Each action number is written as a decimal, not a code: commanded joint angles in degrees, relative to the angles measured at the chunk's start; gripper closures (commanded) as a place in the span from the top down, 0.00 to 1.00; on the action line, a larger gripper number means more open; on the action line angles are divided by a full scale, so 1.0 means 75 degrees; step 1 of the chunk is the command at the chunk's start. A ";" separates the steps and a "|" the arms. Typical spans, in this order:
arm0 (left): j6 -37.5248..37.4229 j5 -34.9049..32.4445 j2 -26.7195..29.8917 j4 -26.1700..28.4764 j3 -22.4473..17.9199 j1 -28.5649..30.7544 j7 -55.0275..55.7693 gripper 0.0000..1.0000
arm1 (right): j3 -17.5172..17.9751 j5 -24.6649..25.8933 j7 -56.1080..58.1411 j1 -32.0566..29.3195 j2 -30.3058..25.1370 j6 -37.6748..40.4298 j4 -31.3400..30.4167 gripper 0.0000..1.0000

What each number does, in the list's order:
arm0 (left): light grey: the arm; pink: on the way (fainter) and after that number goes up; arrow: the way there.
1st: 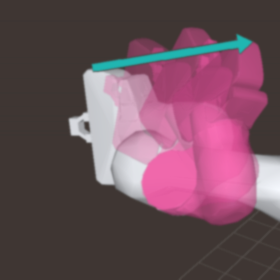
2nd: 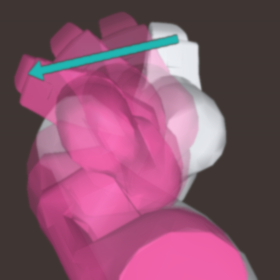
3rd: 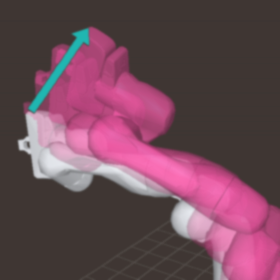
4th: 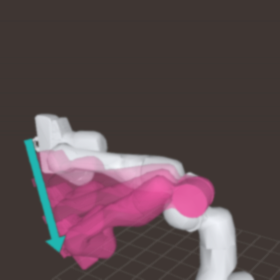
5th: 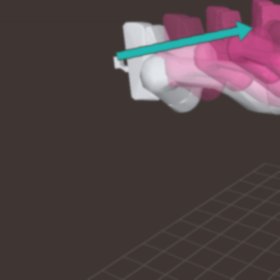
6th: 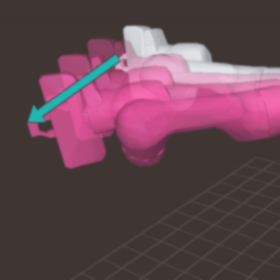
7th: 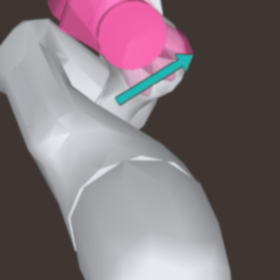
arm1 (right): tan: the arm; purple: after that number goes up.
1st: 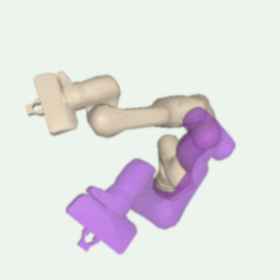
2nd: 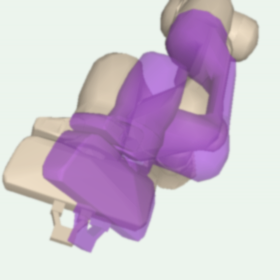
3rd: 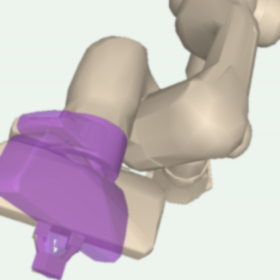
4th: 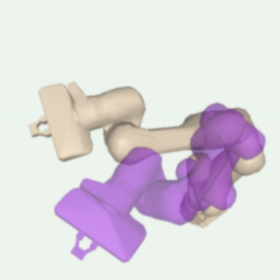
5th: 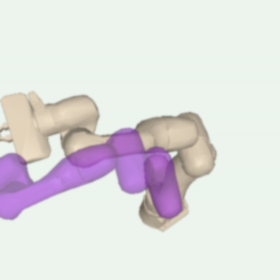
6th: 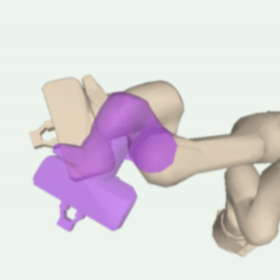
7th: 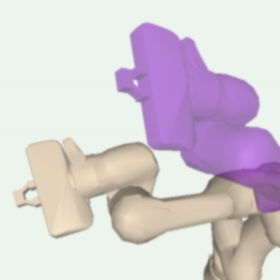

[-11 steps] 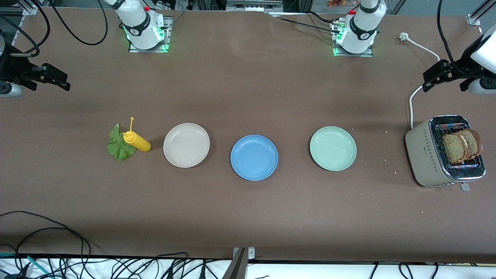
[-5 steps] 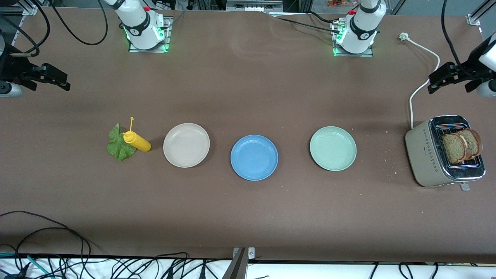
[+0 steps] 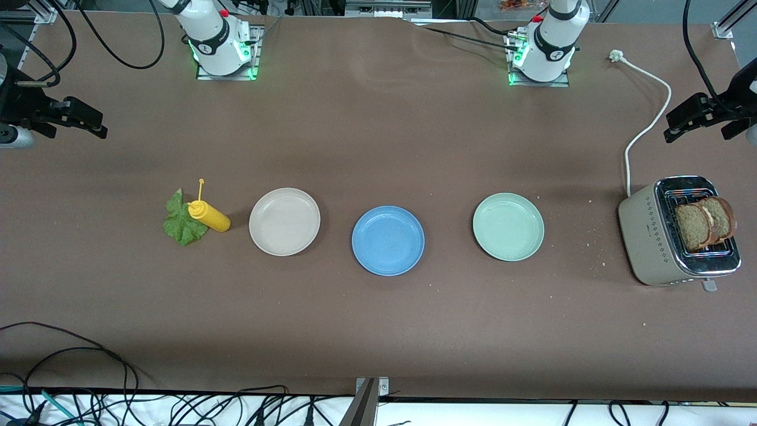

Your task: Make sandwich in blue plate with both arms

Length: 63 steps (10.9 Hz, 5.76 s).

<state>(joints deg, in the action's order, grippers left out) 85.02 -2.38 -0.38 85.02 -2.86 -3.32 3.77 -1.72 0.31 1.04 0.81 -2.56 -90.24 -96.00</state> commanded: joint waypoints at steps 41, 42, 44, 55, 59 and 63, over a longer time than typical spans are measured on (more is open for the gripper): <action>0.1811 -0.0268 -0.3067 -0.0180 -0.0088 0.2082 -0.1206 1.00 | 0.0066 0.0041 -0.0068 -0.0061 -0.0011 0.0114 0.0109 1.00; 0.1859 -0.0269 -0.3148 -0.0168 -0.0088 0.2107 -0.1206 1.00 | 0.0066 0.0041 -0.0068 -0.0061 -0.0011 0.0114 0.0109 1.00; 0.1917 -0.0269 -0.3312 -0.0168 -0.0088 0.2235 -0.1217 1.00 | 0.0066 0.0041 -0.0068 -0.0061 -0.0011 0.0114 0.0109 1.00; 0.2234 -0.0269 -0.3876 -0.0168 -0.0076 0.2470 -0.1520 0.52 | 0.0054 0.0041 -0.0068 -0.0061 -0.0011 0.0114 0.0109 1.00; 0.2187 -0.0257 -0.3805 -0.0180 -0.0088 0.2633 -0.2400 0.00 | 0.0054 0.0041 -0.0080 -0.0061 -0.0011 0.0114 0.0109 1.00; 0.1955 -0.0257 -0.3444 -0.0191 -0.0088 0.2646 -0.2495 0.00 | 0.0054 0.0041 -0.0080 -0.0061 0.0001 0.0114 0.0109 1.00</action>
<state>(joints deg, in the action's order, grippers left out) 102.06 -2.73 -28.82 84.19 -3.85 16.26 -13.36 -1.71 0.31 1.01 0.80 -2.57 -90.24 -95.98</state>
